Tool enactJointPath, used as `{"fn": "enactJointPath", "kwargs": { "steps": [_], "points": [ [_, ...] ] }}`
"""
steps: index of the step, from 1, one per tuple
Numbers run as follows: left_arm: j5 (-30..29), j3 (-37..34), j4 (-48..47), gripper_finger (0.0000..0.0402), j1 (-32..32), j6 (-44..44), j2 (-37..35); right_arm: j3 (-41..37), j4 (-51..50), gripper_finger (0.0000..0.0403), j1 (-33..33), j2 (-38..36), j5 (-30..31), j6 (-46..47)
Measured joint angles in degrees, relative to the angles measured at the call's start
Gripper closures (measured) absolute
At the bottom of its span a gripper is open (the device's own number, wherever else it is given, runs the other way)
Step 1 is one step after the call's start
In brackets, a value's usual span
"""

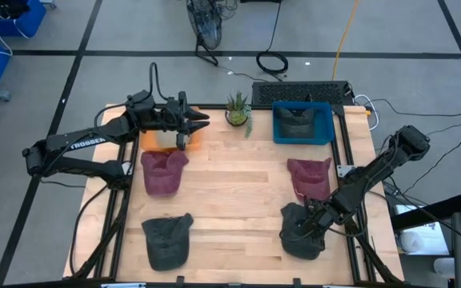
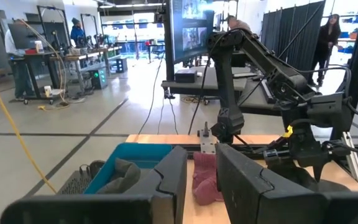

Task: Pick & Place hat
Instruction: Put the right black cap into the blue bin

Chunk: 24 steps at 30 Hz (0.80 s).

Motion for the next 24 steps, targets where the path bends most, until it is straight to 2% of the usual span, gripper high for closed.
{"fn": "enactJointPath", "kwargs": {
  "steps": [7, 17, 24],
  "points": [
    [0.00, 0.00, -0.05, 0.0309, 0.00, 1.09, 0.00, 0.00, 1.22, 0.0311, 0.15, 0.00, 0.93, -2.15],
    [0.00, 0.00, -0.10, 0.0309, 0.00, 1.08, 0.00, 0.00, 3.08, 0.0343, 0.39, 0.00, 1.70, -4.91],
    [0.01, 0.00, -0.14, 0.0309, 0.00, 1.07, 0.00, 0.00, 2.98, 0.0394, 0.39, 0.00, 1.66, -5.02]
  ]
}}
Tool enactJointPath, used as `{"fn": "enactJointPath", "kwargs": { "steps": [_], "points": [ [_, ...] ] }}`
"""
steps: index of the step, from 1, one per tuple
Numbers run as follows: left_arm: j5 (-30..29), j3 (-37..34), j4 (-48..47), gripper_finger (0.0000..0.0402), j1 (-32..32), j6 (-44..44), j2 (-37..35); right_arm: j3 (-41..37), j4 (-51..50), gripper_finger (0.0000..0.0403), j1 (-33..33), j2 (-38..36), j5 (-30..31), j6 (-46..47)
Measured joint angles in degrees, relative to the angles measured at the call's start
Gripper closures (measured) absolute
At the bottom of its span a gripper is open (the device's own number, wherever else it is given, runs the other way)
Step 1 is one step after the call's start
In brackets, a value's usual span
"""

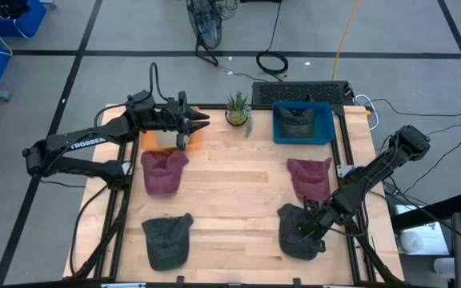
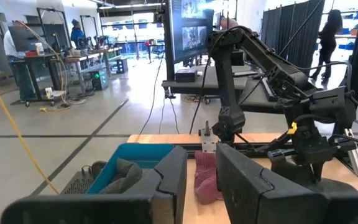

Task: Pick & Place hat
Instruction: Put the right black cap into the blue bin

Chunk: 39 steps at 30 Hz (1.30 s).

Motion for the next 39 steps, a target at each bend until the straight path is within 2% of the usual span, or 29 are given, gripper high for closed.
{"fn": "enactJointPath", "kwargs": {
  "steps": [4, 13, 19, 23, 29, 34, 39],
  "points": [
    [0.01, 0.00, -0.32, 0.0309, 0.00, 0.00, 0.00, 0.00, 0.64, 0.0386, 0.44, 0.00, -1.55, -0.29],
    [0.01, 0.00, -1.27, 0.0309, 0.00, 0.26, 0.00, 0.00, 0.72, 0.0264, 0.55, 0.00, 0.55, 1.37],
    [-3.06, 0.00, -1.27, 0.0309, -0.04, 0.81, 0.00, 0.00, 0.99, 0.0230, 0.72, 0.00, 1.45, 5.69],
    [-3.95, 0.00, -1.26, 0.0309, -0.04, 1.03, 0.00, 0.00, 1.36, 0.0229, 0.73, 0.00, 0.75, 6.41],
    [-3.99, 0.00, -0.15, 0.0309, 0.00, 1.01, 0.00, -2.35, 6.32, 0.0250, 0.74, 0.00, -1.78, 6.85],
    [-4.01, 0.00, 0.11, 0.0309, 0.00, 0.97, -0.02, -5.30, 7.25, 0.0281, 0.72, -0.02, -3.51, 7.88],
    [-3.99, 0.00, 0.11, 0.0309, 0.00, 0.85, -0.02, -7.01, 7.41, 0.0329, 0.72, -0.11, -4.58, 7.49]
  ]
}}
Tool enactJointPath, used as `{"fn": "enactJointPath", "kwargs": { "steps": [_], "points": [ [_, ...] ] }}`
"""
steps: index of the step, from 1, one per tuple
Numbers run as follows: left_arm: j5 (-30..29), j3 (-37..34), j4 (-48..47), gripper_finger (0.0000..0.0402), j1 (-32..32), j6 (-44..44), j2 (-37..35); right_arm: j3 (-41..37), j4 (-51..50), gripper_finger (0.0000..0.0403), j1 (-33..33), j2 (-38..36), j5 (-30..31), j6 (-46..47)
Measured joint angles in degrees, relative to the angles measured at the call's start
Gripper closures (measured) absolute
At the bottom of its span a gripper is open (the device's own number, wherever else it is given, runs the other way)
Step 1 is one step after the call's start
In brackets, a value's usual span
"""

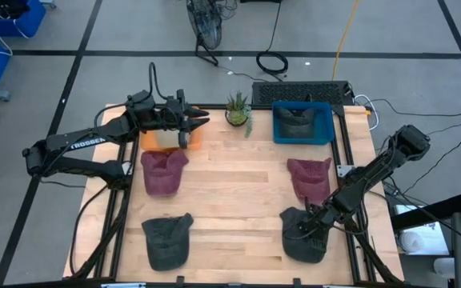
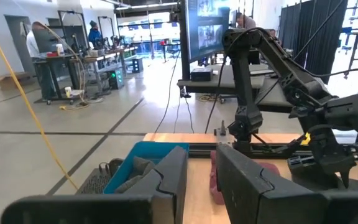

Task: Pick & Place hat
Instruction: Put the right black cap into the blue bin

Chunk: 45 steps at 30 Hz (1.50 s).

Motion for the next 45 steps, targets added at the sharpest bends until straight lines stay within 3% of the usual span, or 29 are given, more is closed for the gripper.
{"fn": "enactJointPath", "kwargs": {
  "steps": [6, 14, 19, 25, 28, 38, 45],
  "points": [
    [-0.02, 0.00, 0.00, 0.0309, 0.00, 0.00, 0.00, -0.12, 0.70, 0.0392, -0.36, -0.43, -0.30, -3.16],
    [-0.51, 0.00, 0.33, 0.0309, 0.00, 0.00, 0.00, 5.06, -1.80, 0.0385, -5.03, -4.23, 0.18, -6.61],
    [-0.53, 0.00, 0.35, 0.0309, 0.00, 0.02, 0.00, 14.54, -13.70, 0.0394, -8.74, -5.39, 0.91, -16.63],
    [-0.56, 0.00, 0.39, 0.0309, -0.01, 0.04, 0.00, 26.84, -38.13, 0.0394, -15.59, -5.51, 12.64, -32.64],
    [-0.57, 0.00, 0.75, 0.0309, 0.00, 0.04, 0.00, 29.68, -43.59, 0.0394, -20.59, -5.53, 19.03, -42.28],
    [-0.63, 0.00, 2.67, 0.0309, -0.99, -0.02, 0.00, 29.98, -43.69, 0.0394, -43.05, -4.93, 35.54, -74.06],
    [-0.62, 0.00, 2.56, 0.0309, -0.99, 0.92, 0.00, 29.96, -42.49, 0.0394, -57.77, -4.96, 39.10, -90.59]
  ]
}}
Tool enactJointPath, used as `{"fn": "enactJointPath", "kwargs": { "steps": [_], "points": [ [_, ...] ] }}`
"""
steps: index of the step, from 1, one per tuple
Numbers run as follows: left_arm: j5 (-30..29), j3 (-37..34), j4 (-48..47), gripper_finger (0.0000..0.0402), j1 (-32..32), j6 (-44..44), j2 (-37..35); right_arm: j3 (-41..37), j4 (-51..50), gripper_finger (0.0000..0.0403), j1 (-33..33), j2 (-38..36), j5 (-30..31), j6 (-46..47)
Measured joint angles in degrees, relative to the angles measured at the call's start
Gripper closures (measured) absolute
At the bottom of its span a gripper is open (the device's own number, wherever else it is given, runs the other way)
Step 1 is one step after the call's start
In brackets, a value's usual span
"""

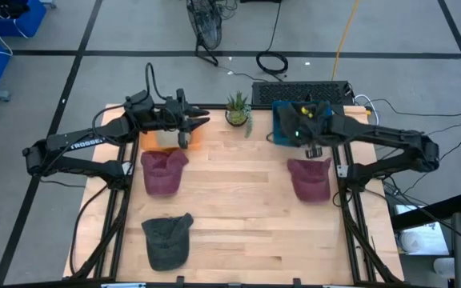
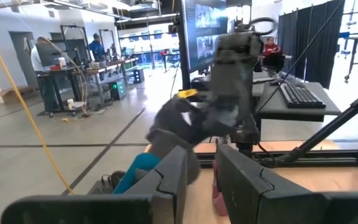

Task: Pick & Place hat
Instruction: Put the right black cap into the blue bin

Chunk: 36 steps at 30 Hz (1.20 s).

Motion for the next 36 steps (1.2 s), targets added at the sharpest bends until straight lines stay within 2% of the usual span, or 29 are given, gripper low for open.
{"fn": "enactJointPath", "kwargs": {
  "steps": [3, 8, 11, 15, 19, 25, 31, 36],
  "points": [
    [0.03, 0.00, 0.00, 0.0309, -0.01, -0.01, 0.02, 0.00, 4.19, 0.0394, -4.89, 0.00, -1.25, -5.54],
    [0.03, 0.00, -0.04, 0.0309, 0.01, 0.18, 0.02, 0.00, 8.36, 0.0394, -11.37, 0.02, -8.27, -11.38],
    [0.03, 0.00, -0.07, 0.0309, 0.01, 0.20, 0.02, 0.00, 7.40, 0.0394, -14.17, 0.02, -14.86, -14.08],
    [0.03, 0.00, -0.07, 0.0309, 0.01, 0.22, 0.02, 0.00, 6.14, 0.0394, -16.80, 0.02, -18.62, -15.36],
    [0.03, 0.00, -0.07, 0.0309, 0.01, 0.66, 0.02, -0.02, 6.45, 0.0394, -19.06, 0.02, -22.15, -14.53],
    [0.03, 0.00, -0.11, 0.0309, 0.01, 0.75, 0.02, -0.02, 4.83, 0.0394, -21.04, 0.07, -23.32, -13.55],
    [0.03, 0.00, -0.11, 0.0309, 0.01, 0.75, 0.02, -0.02, -1.37, 0.0394, -23.72, 0.39, -35.16, -10.96],
    [0.03, 0.00, -0.07, 0.0309, 0.01, 0.73, 0.02, -0.02, -2.75, 0.0395, -26.78, 2.15, -39.48, -9.56]
  ]
}}
